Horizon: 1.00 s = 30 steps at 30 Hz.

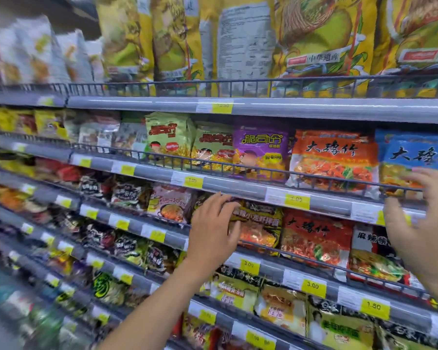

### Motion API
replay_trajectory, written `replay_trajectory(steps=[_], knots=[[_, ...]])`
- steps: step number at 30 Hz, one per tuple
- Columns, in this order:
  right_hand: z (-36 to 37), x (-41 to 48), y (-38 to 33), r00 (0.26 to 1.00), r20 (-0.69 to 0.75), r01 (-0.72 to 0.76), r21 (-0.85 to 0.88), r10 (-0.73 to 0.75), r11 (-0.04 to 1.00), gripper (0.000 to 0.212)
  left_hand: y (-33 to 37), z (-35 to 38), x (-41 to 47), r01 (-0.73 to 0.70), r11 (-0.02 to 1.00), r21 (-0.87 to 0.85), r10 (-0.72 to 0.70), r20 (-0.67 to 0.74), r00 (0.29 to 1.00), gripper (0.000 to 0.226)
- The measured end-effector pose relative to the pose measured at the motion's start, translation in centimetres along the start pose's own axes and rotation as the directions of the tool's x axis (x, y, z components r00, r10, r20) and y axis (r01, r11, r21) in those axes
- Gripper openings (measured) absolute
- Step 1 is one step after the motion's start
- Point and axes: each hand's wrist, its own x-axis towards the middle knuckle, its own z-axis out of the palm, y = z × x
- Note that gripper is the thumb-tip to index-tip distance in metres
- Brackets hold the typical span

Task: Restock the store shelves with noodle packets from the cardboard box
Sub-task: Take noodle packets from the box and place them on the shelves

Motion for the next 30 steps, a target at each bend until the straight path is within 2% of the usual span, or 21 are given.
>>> replay_trajectory(steps=[3,8,14,17,19,22,24,27,30], knots=[[1.9,-2.7,-4.1,0.992,0.051,0.114,0.06,-0.117,0.992,0.034,-3.1,-0.1,-1.3,0.052,0.998,0.029,-0.053,0.034,0.998,0.037],[7.0,-6.4,-7.4,0.951,0.253,0.152,0.116,-0.178,0.981,0.031,-8.4,-0.7,-2.6,0.135,0.988,0.076,-0.14,0.068,0.988,0.036],[14.2,-9.7,-12.8,0.82,0.545,0.146,0.092,-0.173,0.985,0.043,-15.6,-1.7,-2.9,0.225,0.966,0.125,-0.243,0.153,0.958,0.043],[17.9,-10.4,-15.7,0.736,0.671,0.134,-0.017,-0.088,0.991,0.05,-19.5,-2.2,-2.3,0.303,0.948,0.097,-0.316,0.18,0.932,0.051],[20.3,-10.3,-16.7,0.725,0.688,0.119,-0.106,-0.014,0.987,0.051,-21.8,-2.2,-1.4,0.363,0.927,0.096,-0.376,0.225,0.899,0.056],[23.1,-9.2,-17.6,0.731,0.667,0.051,-0.268,0.147,0.962,0.043,-24.6,-1.9,-0.1,0.409,0.908,0.092,-0.418,0.271,0.867,0.067],[24.5,-8.3,-18.1,0.722,0.639,0.023,-0.407,0.267,0.913,0.029,-26.1,-1.3,0.6,0.415,0.903,0.113,-0.429,0.299,0.852,0.076],[26.0,-7.3,-18.9,0.679,0.601,-0.054,-0.531,0.421,0.846,0.044,-27.7,-0.4,1.4,0.447,0.885,0.129,-0.462,0.358,0.811,0.084],[27.4,-7.0,-19.6,0.644,0.591,-0.092,-0.571,0.486,0.816,0.048,-28.8,0.3,2.0,0.466,0.881,0.079,-0.455,0.408,0.791,0.074]])
